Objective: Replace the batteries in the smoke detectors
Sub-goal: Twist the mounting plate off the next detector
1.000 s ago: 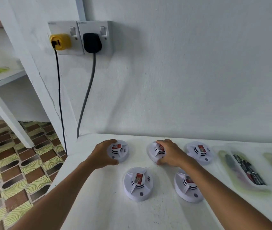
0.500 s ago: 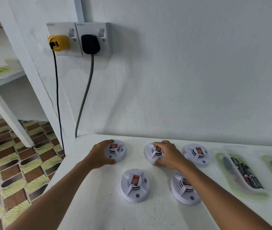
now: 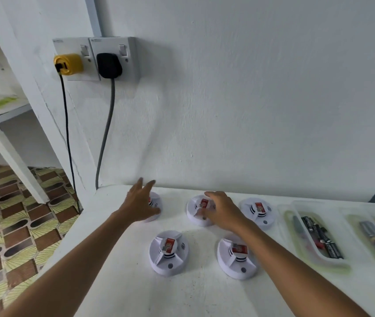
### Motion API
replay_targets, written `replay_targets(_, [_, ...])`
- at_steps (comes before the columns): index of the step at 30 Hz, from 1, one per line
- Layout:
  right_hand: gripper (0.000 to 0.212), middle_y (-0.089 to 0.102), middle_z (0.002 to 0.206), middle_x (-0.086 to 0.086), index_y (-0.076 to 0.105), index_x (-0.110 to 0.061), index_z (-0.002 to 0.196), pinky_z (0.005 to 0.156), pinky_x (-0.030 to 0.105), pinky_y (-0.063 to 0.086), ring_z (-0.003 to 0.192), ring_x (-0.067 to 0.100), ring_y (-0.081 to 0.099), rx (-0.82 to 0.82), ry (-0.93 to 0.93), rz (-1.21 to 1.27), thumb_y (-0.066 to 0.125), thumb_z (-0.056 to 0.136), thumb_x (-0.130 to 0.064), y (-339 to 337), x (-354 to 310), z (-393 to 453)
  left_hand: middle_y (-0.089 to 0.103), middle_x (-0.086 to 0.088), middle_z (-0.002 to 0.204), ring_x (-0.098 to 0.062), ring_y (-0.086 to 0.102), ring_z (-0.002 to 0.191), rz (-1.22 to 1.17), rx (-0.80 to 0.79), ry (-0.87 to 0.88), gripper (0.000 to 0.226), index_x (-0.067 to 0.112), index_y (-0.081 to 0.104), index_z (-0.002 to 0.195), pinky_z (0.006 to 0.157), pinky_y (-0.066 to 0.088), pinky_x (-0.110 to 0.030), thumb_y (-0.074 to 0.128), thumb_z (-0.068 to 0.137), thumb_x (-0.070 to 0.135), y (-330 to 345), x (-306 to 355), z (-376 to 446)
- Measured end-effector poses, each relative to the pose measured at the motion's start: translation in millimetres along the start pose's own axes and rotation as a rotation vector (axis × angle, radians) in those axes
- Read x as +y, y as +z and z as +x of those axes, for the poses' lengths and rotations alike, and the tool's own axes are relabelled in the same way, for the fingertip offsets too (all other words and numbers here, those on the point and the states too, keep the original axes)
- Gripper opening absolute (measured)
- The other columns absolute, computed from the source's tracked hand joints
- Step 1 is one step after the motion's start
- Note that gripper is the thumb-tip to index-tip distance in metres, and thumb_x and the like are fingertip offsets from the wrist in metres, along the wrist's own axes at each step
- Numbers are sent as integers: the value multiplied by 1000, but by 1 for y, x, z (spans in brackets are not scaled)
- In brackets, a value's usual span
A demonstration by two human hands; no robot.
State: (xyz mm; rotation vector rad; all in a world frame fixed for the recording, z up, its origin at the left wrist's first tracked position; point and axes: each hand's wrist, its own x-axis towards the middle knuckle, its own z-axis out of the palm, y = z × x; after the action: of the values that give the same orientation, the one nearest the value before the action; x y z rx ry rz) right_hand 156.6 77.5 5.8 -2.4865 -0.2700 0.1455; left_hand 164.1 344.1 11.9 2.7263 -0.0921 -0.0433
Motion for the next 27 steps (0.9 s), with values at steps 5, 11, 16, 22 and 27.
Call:
replay_targets(5, [55,45,143,6,44,-17,140,99,26,35,130,21,44,85,-19,152,57,92,-42,-24,2,-19,45,-7,147,-27,37,137,-44,-110,168,68,19,43,142,111,33,-40,71,84,40,38,87,14])
replay_targets(11, [45,51,138,2,50,-17,135,99,19,31,129,15,46,133,-20,222,58,94,-32,-49,26,-52,31,-6,148,-34,26,136,86,-121,5,76,32,32,145,107,31,-49,66,80,51,92,138,23])
replay_targets(16, [37,59,124,2,54,-14,129,92,24,43,107,13,57,218,67,403,57,95,-26,-54,37,-60,55,-12,124,-26,57,99,-883,-113,-214,79,23,49,134,81,50,-36,63,62,53,67,163,15])
replay_targets(22, [52,57,118,-3,55,-20,125,74,10,46,98,11,60,252,6,549,74,80,-38,-52,21,-57,68,-18,98,-33,67,89,-1606,-328,-148,43,5,62,107,80,52,-43,33,93,33,34,191,-18])
replay_targets(27, [63,58,103,-3,55,-19,115,59,8,41,79,4,52,231,-40,553,88,63,-31,-65,12,-51,60,-22,115,-35,56,107,-1675,-321,-164,48,3,60,118,98,42,-53,38,87,32,29,185,-24])
